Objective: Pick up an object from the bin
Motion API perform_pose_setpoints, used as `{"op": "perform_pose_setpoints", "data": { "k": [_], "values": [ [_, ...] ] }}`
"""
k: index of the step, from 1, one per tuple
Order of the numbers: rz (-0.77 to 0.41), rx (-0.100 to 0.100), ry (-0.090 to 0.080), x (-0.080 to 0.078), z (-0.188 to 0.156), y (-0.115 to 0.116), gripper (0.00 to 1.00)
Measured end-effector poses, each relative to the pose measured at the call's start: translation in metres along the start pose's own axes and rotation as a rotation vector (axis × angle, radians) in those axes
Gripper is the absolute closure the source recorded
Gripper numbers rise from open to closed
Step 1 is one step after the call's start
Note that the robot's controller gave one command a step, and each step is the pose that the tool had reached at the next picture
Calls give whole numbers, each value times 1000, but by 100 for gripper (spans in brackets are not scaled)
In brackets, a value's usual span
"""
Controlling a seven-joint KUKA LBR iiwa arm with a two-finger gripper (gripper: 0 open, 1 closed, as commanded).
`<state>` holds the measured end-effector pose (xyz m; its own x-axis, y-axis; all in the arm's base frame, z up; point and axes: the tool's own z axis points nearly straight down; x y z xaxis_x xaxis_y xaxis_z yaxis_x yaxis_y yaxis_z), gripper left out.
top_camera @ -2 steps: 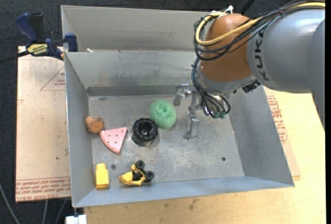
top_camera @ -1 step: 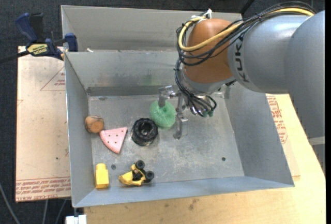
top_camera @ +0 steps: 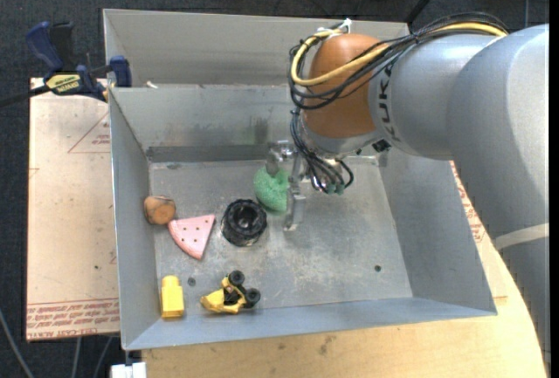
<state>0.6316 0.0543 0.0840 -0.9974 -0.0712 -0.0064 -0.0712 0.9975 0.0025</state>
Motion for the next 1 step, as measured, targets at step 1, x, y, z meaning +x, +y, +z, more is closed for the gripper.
{"op": "perform_pose_setpoints", "data": {
  "k": [1],
  "values": [
    [-184,1,-14,-21,7,15,100]
  ]
}}
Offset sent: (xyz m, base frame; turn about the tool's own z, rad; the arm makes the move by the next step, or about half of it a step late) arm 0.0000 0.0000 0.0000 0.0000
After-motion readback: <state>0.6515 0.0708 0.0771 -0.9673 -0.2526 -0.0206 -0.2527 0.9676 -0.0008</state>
